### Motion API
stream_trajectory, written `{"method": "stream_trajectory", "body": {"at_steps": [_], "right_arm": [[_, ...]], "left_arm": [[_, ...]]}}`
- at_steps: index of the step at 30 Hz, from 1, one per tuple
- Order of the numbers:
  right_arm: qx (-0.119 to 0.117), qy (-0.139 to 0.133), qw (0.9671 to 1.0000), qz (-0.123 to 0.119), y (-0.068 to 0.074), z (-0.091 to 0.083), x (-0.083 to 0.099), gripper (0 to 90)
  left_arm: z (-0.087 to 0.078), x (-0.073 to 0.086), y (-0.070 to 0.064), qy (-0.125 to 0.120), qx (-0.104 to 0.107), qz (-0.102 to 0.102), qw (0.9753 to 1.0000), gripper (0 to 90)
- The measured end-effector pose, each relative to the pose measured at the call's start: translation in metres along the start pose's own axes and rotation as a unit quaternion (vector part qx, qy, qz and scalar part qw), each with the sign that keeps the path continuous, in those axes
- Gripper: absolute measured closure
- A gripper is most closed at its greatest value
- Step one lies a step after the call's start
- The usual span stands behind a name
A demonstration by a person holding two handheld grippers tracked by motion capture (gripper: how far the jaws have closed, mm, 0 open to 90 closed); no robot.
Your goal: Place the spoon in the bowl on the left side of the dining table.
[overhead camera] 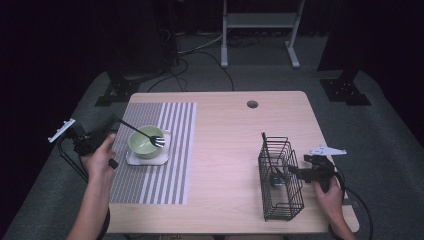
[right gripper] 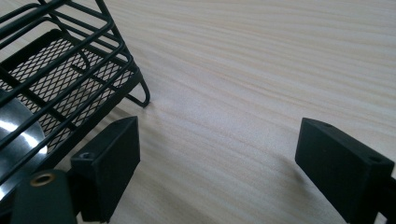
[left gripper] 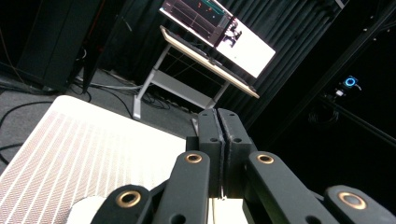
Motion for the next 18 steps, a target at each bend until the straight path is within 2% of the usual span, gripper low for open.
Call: {"method": "stream_trajectory", "body": {"at_steps": [18], "right_arm": [[0.001,0.000,1.0000,0.000,0.000,0.000,0.000,13.0]], "left_arm": [[-0.007,-0.008,0.015,-0.011,-0.022,-0.007,0.9997,89.4]]}}
Point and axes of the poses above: each handheld gripper's, and its own axes: z roughly forward along the jaws, x roughly out of its underside, y roughly to its left, the point moved 4 cm from there along z, roughly forward along the jaws, and after that the axes turned 1 degree about -x, right-handed, at the moved point
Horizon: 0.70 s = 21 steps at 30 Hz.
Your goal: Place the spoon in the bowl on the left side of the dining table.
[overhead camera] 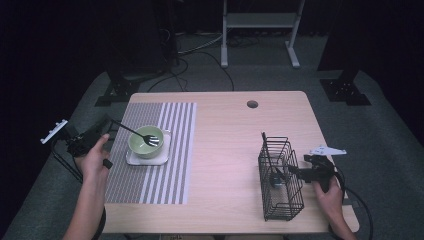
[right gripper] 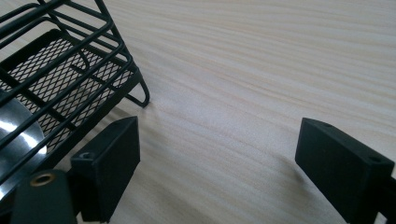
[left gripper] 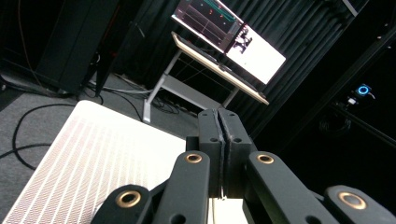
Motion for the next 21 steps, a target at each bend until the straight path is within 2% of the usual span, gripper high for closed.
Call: {"method": "stream_trajectory", "body": {"at_steps": [21], "right_arm": [[0.000,0.002,1.0000,-0.002,0.000,0.000,0.000,13.0]], "left_arm": [[-0.006,0.001,0.029,-0.004,-0.044,-0.014,0.9989,89.4]]}}
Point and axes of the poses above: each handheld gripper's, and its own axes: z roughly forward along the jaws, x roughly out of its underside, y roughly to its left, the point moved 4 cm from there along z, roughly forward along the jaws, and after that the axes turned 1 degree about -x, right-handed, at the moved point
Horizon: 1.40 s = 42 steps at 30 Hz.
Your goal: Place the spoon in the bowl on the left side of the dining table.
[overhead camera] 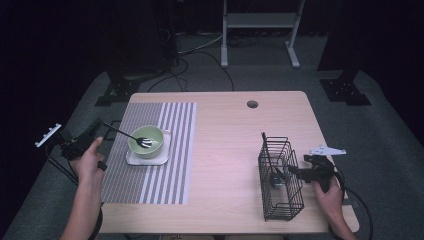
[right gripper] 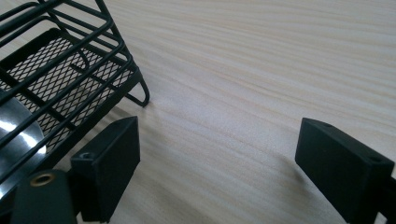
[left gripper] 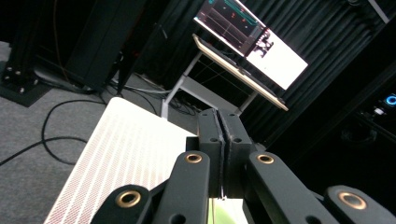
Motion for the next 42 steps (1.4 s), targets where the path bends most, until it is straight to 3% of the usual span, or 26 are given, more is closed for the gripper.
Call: {"method": "stream_trajectory", "body": {"at_steps": [24,42], "right_arm": [[0.002,0.001,1.0000,-0.001,0.000,0.000,0.000,13.0],[0.003,0.001,1.0000,-0.001,0.000,0.000,0.000,13.0]], "left_arm": [[0.002,0.016,0.028,0.010,-0.039,-0.014,0.9991,89.3],[0.012,0.034,0.031,0.020,-0.046,-0.026,0.9984,89.3]]}}
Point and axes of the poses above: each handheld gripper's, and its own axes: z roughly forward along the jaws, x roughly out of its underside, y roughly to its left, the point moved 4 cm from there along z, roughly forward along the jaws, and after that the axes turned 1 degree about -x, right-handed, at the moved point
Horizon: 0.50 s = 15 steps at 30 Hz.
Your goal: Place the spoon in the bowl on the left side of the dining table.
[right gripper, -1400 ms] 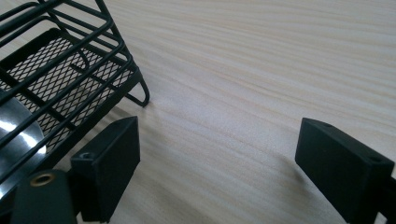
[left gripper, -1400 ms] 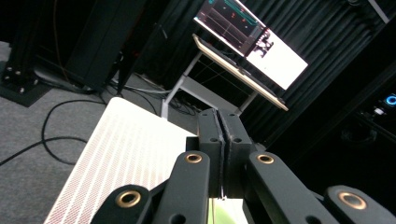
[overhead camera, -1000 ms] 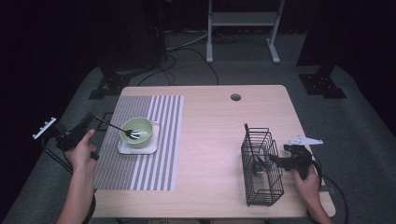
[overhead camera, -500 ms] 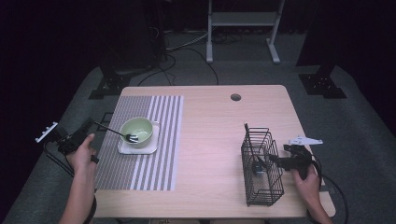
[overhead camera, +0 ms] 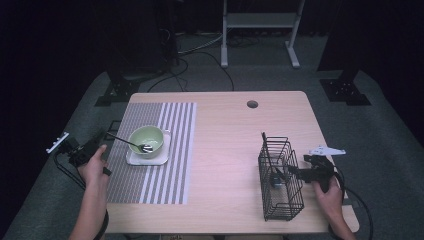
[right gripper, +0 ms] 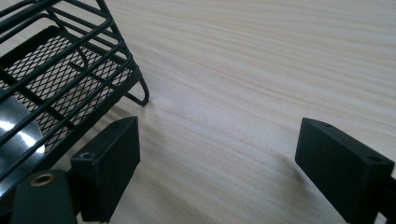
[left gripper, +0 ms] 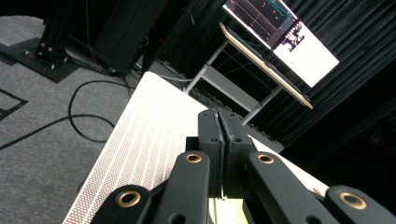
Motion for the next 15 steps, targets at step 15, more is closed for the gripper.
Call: {"method": "stream_trajectory", "body": {"at_steps": [15], "right_arm": [[-0.002,-0.001,1.0000,0.001,0.000,0.000,0.000,13.0]], "left_arm": [[0.007,0.013,0.006,0.018,-0.007,0.007,0.9998,87.2]]}}
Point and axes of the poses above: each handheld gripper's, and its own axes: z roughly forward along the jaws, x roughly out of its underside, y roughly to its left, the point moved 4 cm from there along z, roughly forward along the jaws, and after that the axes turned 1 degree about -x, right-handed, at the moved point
